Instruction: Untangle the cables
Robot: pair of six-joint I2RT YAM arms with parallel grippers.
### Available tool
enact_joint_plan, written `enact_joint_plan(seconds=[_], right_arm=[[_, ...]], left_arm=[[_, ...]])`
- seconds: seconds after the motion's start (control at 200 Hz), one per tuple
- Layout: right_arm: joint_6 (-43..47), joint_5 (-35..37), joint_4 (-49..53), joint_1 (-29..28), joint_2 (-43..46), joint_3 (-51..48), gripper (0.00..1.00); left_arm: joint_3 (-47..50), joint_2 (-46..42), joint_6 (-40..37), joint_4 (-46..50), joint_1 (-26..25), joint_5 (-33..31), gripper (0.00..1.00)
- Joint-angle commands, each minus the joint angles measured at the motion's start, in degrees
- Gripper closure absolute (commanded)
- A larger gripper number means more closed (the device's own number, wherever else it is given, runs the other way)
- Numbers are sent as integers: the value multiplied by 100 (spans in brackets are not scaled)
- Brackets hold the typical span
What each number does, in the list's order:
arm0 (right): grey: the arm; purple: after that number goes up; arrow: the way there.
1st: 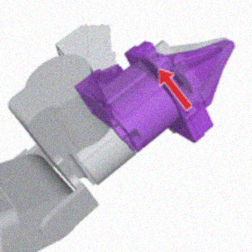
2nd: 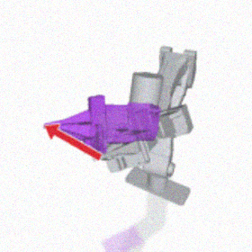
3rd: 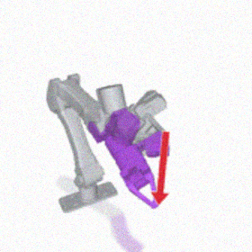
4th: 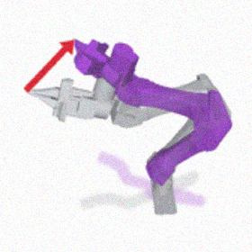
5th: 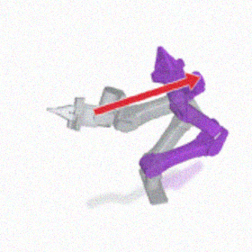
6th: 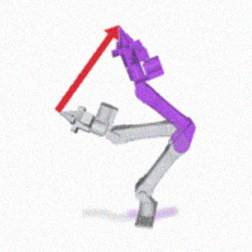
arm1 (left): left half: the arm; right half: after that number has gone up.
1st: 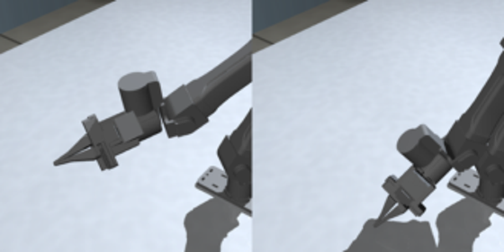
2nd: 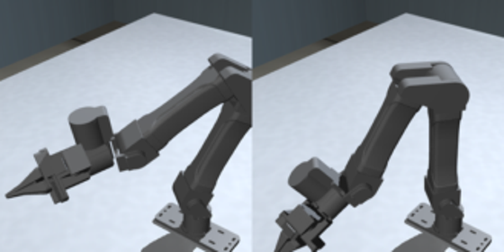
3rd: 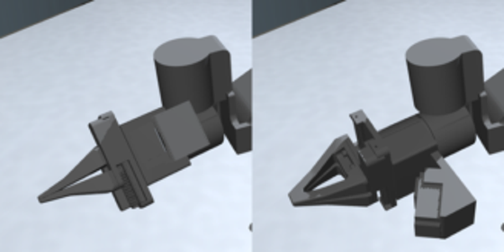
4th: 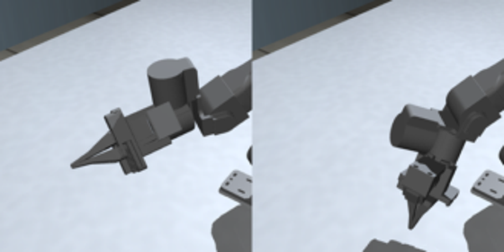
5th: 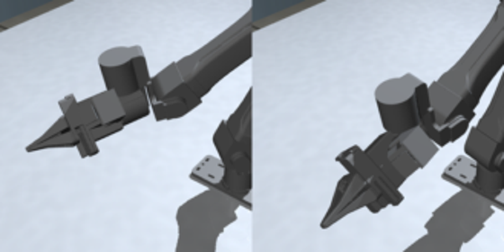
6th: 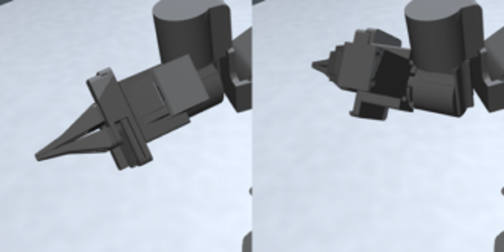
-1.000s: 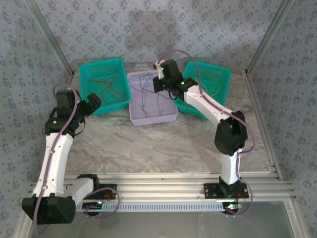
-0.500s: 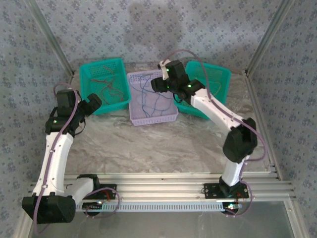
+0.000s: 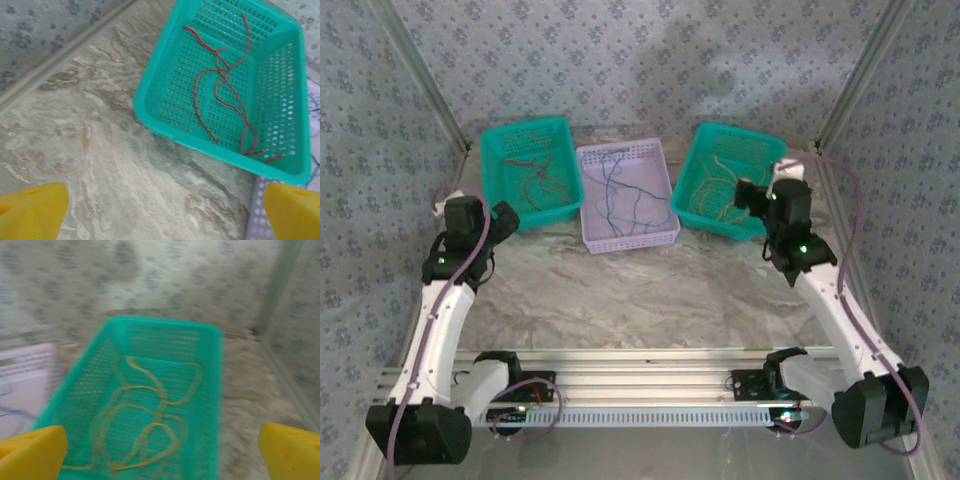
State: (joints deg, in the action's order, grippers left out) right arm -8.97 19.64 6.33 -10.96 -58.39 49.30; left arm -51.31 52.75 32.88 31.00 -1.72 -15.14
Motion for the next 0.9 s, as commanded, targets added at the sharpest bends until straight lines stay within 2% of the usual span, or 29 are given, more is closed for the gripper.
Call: enact_joint_plan(seconds=[0.0,0.14,0.4,0.45,0.555,0.61,0.7,0.759,0.799,0.824,0.869,0.894], right_arm=[[-3,839,-741,598,164,-756,0],[-212,602,-1595,1063,-542,-1511,0],[294,525,-4179,1018,-2012,-2543,0],[209,495,-3998,952,-1963,-2533,0],[520,139,-5364,1090,-2412,-2913,0],[408,-233,-4793,1162,-2423,-2691,0],[785,-814,-4825,1175,-2668,-2500,0],[818,-1073,-4985,1236,-2709,-2592,0],[868,-1347,-5670,1304,-2933,-2820,0],[879,-1342,-5923,1299,-3021,-2893,0],[850,-1308,-5313,1295,-2836,-2777,0],[862,-1318,-5499,1298,-2889,-2803,0]], left_arm=[[328,-186,-337,-666,-152,-796,0],[530,-60,-553,-803,-248,-1087,0],[938,72,-806,-1171,-303,-1164,0],[951,155,-916,-1202,-302,-1183,0],[1018,253,-917,-1233,-311,-1150,0],[1095,258,-924,-1326,-310,-1182,0],[1132,326,-1085,-1458,-311,-1267,0],[1132,388,-1093,-1514,-311,-1282,0],[1156,409,-1091,-1572,-303,-1256,0],[1179,416,-1107,-1642,-303,-1215,0],[1236,411,-1193,-1754,-293,-1176,0],[1265,407,-1249,-1819,-284,-1175,0]])
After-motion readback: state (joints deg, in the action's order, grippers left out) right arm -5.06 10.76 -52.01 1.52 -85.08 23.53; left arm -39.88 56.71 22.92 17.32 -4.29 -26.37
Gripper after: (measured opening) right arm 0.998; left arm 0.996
